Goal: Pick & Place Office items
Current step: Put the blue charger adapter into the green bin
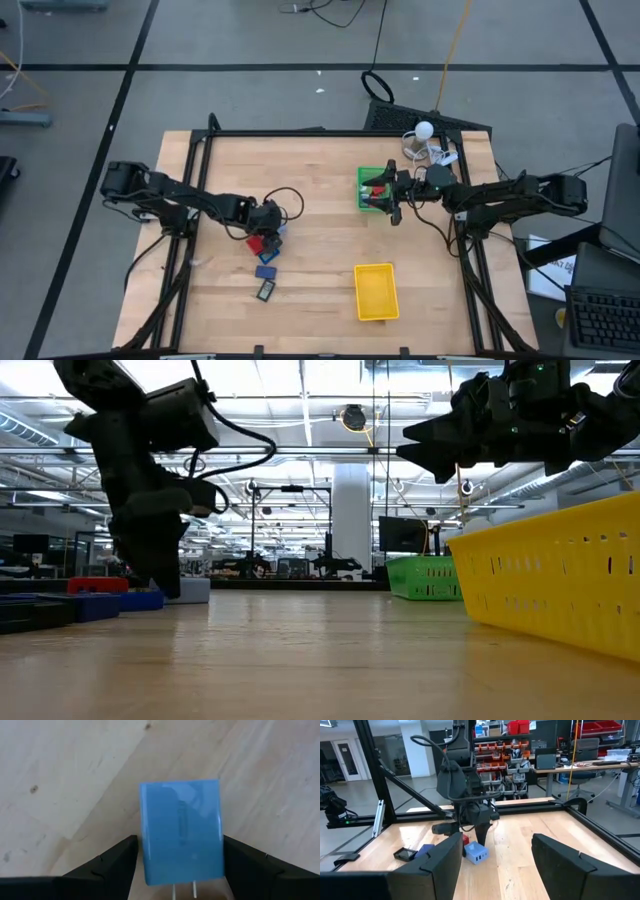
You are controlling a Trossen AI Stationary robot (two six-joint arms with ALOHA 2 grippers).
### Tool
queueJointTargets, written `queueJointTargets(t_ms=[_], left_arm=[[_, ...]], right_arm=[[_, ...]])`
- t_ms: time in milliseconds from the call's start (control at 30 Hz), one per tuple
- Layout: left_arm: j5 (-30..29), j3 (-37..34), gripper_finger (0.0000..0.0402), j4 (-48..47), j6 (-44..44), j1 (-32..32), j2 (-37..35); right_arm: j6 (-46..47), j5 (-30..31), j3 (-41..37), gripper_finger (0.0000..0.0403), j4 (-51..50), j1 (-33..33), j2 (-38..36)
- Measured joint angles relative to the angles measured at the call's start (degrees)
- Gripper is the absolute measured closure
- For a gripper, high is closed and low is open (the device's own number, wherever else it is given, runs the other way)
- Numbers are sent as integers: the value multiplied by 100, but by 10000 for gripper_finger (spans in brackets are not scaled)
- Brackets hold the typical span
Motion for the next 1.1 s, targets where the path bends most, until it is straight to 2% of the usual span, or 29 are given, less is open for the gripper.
queueJointTargets(t_ms=[233,400,633,1100], left_arm=[[-140,-2,133,-39,4,-8,7],[-179,-5,136,-112,439,-49,9],[-238,-11,189,-124,755,-61,11],[-821,-11,181,4,1268,-48,-70]], right_arm=[[2,0,0,177,-67,0,0],[2,0,0,177,-132,0,0],[0,0,0,177,-134,0,0],[2,2,0,177,-178,0,0]])
